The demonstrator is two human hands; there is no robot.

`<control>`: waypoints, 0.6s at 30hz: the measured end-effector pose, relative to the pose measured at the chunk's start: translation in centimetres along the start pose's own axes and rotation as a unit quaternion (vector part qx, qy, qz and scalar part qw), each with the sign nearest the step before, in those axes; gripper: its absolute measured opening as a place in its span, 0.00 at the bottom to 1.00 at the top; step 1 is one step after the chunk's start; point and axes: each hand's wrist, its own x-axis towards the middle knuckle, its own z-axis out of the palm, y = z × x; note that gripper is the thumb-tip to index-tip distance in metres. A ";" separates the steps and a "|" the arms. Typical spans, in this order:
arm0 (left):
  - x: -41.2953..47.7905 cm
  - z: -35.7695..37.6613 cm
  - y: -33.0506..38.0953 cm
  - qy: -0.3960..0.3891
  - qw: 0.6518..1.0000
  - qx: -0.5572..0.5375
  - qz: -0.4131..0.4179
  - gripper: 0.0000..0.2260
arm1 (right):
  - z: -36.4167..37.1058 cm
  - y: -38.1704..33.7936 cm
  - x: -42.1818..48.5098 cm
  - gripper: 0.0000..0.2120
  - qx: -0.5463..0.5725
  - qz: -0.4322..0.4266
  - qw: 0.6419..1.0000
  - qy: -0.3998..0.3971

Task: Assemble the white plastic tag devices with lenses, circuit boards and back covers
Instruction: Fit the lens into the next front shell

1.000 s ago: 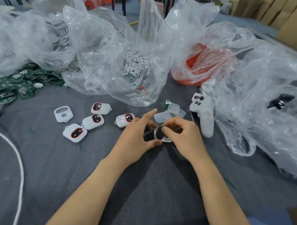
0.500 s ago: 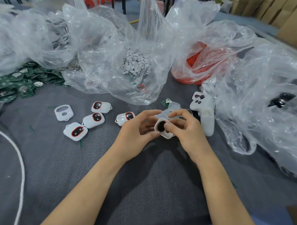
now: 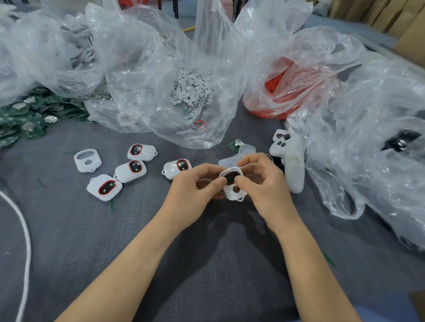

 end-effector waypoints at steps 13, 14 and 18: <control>-0.4 0.5 0.5 0.066 0.996 0.061 0.010 0.06 | 0.3 0.2 0.0 0.07 -0.025 0.000 1.000 -0.015; -0.5 0.6 0.5 0.065 0.996 0.064 0.010 0.06 | 0.3 0.2 -0.1 0.07 -0.023 -0.002 1.000 -0.015; -0.5 0.6 0.7 0.070 0.993 0.091 0.015 0.06 | 0.4 0.3 -0.1 0.07 -0.032 -0.004 0.999 -0.014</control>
